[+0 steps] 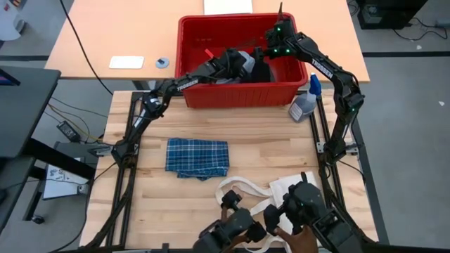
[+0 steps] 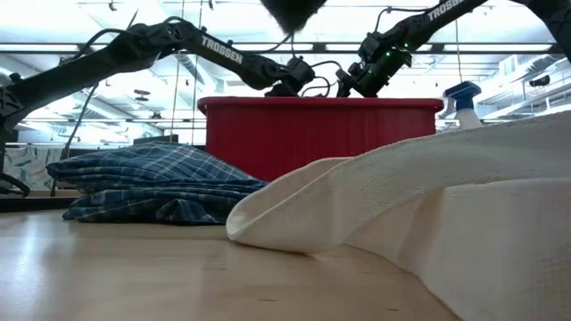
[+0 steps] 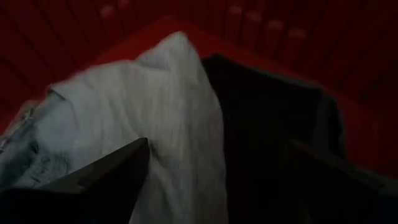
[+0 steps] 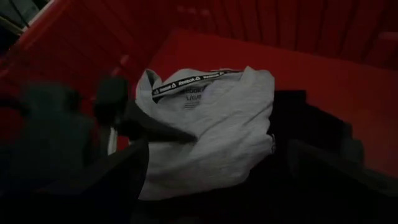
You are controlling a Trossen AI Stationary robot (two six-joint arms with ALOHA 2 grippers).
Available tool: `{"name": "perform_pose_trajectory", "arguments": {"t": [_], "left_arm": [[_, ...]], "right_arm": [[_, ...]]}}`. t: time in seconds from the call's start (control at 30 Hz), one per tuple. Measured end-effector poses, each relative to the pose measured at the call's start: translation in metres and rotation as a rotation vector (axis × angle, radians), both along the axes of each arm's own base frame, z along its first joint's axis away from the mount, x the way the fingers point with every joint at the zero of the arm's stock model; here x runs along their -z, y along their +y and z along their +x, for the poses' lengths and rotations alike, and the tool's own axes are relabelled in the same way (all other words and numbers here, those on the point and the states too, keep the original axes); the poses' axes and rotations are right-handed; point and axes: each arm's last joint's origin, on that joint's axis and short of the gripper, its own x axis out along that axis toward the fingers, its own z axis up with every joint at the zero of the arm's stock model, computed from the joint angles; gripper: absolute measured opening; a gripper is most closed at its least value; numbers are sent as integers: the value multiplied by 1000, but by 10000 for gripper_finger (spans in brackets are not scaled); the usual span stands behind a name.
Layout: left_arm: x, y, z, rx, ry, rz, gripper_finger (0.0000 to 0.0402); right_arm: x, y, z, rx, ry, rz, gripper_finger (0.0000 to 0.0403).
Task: Fold laundry
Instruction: Remove the gray shirt from the red organizer bin
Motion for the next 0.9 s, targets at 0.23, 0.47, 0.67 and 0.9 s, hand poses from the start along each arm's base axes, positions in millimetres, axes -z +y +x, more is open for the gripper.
{"name": "perform_pose_trajectory", "arguments": {"t": [0.23, 0.47, 0.67, 0.9], "left_arm": [[40, 11, 1, -56, 90, -48, 373], [44, 16, -1, -105, 105, -42, 275], [31, 21, -8, -86, 128, -13, 31], [-30, 21, -30, -12, 147, 115, 24]], "right_arm": [[-12, 6, -4, 2, -17, -22, 387], [-38, 21, -14, -2, -50, -86, 387], [-58, 34, -22, -6, -73, -139, 387], [-64, 42, -37, -36, -73, -96, 387]]}}
